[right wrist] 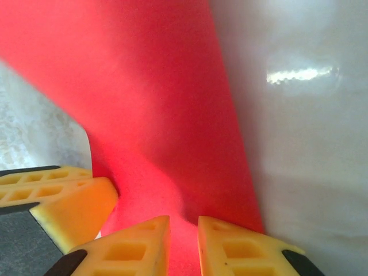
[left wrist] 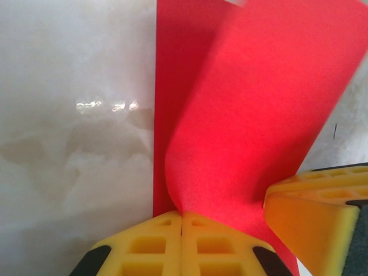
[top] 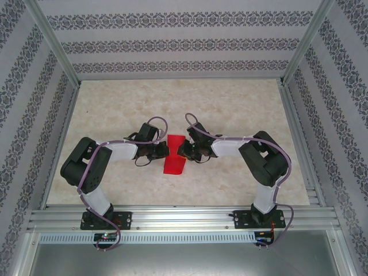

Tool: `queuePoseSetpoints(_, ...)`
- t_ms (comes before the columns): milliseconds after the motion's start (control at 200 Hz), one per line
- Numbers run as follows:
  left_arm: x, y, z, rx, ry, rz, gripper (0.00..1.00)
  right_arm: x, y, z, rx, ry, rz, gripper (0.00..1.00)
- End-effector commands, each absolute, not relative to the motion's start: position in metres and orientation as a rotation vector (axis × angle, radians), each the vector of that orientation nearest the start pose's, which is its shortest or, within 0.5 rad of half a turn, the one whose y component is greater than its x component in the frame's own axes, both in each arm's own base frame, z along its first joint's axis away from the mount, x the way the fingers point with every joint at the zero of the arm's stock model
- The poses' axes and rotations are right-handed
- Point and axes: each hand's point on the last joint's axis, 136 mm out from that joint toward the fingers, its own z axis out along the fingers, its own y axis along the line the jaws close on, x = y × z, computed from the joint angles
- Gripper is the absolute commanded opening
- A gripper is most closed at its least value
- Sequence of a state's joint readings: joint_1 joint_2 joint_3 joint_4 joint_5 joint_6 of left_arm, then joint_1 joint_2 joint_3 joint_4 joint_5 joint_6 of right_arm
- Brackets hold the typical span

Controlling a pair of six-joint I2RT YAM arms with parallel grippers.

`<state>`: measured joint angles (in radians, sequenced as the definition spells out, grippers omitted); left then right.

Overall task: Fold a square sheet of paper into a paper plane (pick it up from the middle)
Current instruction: Fold the square sheet of paper in half at the center of the table.

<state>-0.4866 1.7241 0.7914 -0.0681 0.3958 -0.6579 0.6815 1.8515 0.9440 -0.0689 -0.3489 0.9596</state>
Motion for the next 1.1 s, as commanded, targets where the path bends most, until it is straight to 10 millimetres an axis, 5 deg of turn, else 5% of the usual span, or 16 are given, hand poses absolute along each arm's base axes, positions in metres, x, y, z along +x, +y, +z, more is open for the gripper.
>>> queuePoseSetpoints(0,0.29,-0.225,-0.001,-0.07,2.832,-0.773,0.06,0.288,0.3,-0.004,0.243,2.859,0.881,0.22)
queuePoseSetpoints(130,0.289,-0.225,-0.002,-0.067,2.837,-0.767,0.06,0.287,0.3,0.007,0.214,2.857,0.853,0.23)
queuePoseSetpoints(365,0.288,-0.225,-0.002,-0.065,2.838,-0.763,0.06,0.285,0.317,0.062,0.15,2.732,1.033,0.23)
queuePoseSetpoints(480,0.288,-0.225,-0.003,-0.064,2.84,-0.76,0.06,0.277,0.32,0.057,0.15,2.737,1.07,0.22)
queuePoseSetpoints(834,0.287,-0.225,-0.004,-0.049,2.851,-0.752,0.06,0.255,0.304,-0.001,0.196,2.86,0.972,0.22)
queuePoseSetpoints(1094,0.286,-0.224,-0.006,-0.049,2.86,-0.746,0.06,0.259,0.313,0.047,0.102,2.761,1.049,0.23)
